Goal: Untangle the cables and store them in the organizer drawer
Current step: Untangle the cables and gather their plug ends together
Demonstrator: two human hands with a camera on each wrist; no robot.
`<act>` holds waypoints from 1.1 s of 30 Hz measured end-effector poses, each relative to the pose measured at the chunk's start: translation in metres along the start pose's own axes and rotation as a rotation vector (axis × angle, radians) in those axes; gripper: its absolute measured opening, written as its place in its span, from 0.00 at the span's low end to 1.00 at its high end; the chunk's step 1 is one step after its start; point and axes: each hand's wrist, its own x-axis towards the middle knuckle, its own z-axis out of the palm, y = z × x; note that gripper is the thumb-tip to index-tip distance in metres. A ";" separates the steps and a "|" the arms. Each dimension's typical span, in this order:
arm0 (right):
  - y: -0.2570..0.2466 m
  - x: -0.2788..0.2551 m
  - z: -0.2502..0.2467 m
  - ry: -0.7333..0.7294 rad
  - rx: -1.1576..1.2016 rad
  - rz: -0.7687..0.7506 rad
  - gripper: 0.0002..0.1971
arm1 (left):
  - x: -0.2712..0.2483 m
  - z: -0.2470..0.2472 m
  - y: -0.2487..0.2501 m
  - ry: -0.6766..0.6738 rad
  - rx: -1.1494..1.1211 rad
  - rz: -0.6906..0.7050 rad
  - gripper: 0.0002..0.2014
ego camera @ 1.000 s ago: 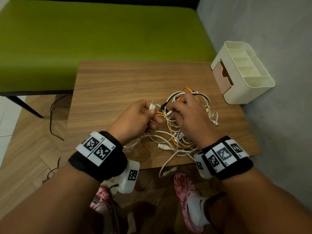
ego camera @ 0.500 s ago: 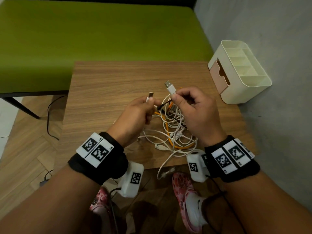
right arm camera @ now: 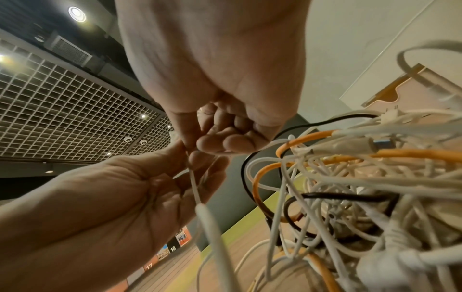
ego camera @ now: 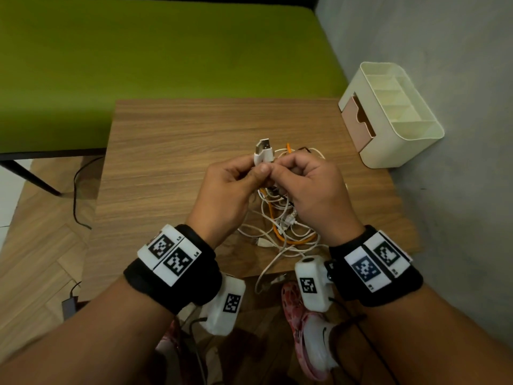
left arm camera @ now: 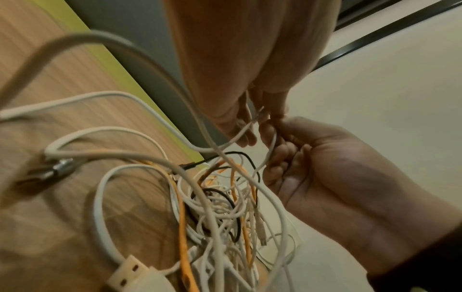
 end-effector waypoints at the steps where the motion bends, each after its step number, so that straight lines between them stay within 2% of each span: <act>1: 0.000 0.000 -0.001 -0.002 -0.015 -0.003 0.04 | 0.000 0.000 -0.001 -0.011 -0.017 -0.009 0.10; 5: -0.003 0.001 -0.007 -0.080 0.009 -0.033 0.04 | 0.000 -0.004 -0.002 -0.052 -0.105 -0.038 0.15; 7: -0.002 0.001 -0.008 -0.154 0.005 -0.066 0.02 | 0.002 -0.005 0.000 -0.024 -0.101 -0.024 0.14; 10: 0.005 0.002 -0.006 -0.257 -0.110 -0.053 0.06 | 0.004 -0.004 0.003 0.033 -0.092 -0.006 0.12; 12: 0.011 0.005 -0.006 -0.260 -0.233 -0.086 0.11 | 0.007 -0.005 0.004 0.049 -0.123 0.000 0.12; 17: 0.024 0.019 -0.015 -0.246 -0.537 -0.166 0.12 | 0.011 -0.010 0.022 0.108 -0.280 0.114 0.16; 20: 0.029 0.025 -0.020 -0.223 -0.585 -0.187 0.14 | 0.012 -0.022 0.038 0.095 -0.328 0.153 0.17; 23: 0.013 0.023 -0.023 -0.197 -0.434 -0.080 0.06 | 0.011 -0.031 0.038 0.088 -0.144 0.095 0.16; 25: 0.002 0.018 -0.023 -0.136 -0.301 -0.016 0.01 | 0.008 -0.031 0.033 0.069 0.203 0.099 0.14; 27: -0.006 0.014 -0.020 -0.089 -0.220 -0.034 0.03 | 0.007 -0.028 0.028 0.012 0.478 0.089 0.11; 31: -0.011 0.008 -0.008 -0.087 -0.192 -0.186 0.03 | 0.008 -0.023 0.022 -0.182 0.583 0.022 0.05; 33: -0.008 0.008 -0.010 -0.082 -0.183 -0.206 0.03 | 0.007 -0.022 0.025 -0.243 0.616 0.016 0.09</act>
